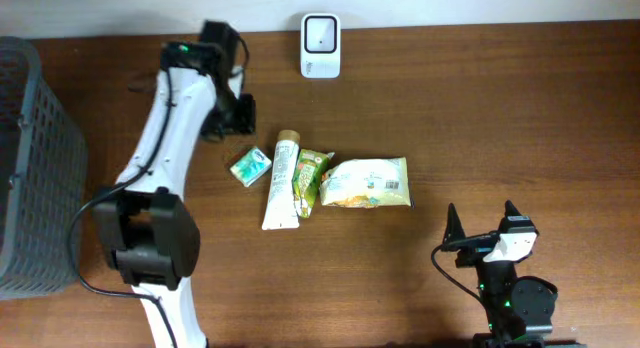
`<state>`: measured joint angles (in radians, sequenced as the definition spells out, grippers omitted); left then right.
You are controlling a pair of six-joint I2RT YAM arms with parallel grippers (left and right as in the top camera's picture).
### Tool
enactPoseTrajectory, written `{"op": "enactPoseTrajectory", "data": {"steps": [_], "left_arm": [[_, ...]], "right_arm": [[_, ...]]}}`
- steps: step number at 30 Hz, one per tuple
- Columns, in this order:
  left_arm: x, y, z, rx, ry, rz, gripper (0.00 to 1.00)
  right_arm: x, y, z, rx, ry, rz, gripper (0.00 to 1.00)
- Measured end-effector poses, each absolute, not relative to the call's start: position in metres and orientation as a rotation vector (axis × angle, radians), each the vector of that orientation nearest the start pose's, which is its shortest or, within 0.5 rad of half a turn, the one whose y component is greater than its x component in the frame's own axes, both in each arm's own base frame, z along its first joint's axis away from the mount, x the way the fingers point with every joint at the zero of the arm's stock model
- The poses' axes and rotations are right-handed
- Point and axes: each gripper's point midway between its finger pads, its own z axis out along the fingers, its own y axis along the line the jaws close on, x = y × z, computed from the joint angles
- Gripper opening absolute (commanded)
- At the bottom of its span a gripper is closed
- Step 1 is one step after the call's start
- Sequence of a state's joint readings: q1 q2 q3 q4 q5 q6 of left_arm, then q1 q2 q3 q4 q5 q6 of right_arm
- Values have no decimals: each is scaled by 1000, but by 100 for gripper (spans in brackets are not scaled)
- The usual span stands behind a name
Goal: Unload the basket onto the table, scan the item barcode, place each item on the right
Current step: 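Place the teal packet on the table and raise the left arm away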
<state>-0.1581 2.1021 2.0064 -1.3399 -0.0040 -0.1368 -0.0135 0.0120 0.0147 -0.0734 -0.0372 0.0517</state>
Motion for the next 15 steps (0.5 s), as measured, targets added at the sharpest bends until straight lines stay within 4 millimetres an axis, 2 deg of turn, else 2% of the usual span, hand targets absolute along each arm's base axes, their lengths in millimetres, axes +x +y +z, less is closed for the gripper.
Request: {"op": "enactPoseTrajectory", "data": {"steps": [3, 5, 8, 9, 12, 15], "left_arm": [[439, -53, 172, 41, 2949, -26, 70], [439, -43, 185, 21, 2938, -33, 70], [442, -16, 208, -65, 2899, -69, 66], [442, -4, 216, -106, 2886, -75, 65], [439, 54, 246, -272, 2807, -57, 63], [437, 84, 264, -282, 2748, -24, 65]], "right_arm": [[246, 1, 160, 34, 1643, 51, 99], [246, 1, 161, 35, 1639, 52, 99], [246, 11, 175, -12, 1579, 102, 99], [246, 16, 175, -32, 1582, 123, 99], [244, 29, 171, -85, 1599, 192, 99], [245, 36, 162, -86, 1668, 249, 99]]}}
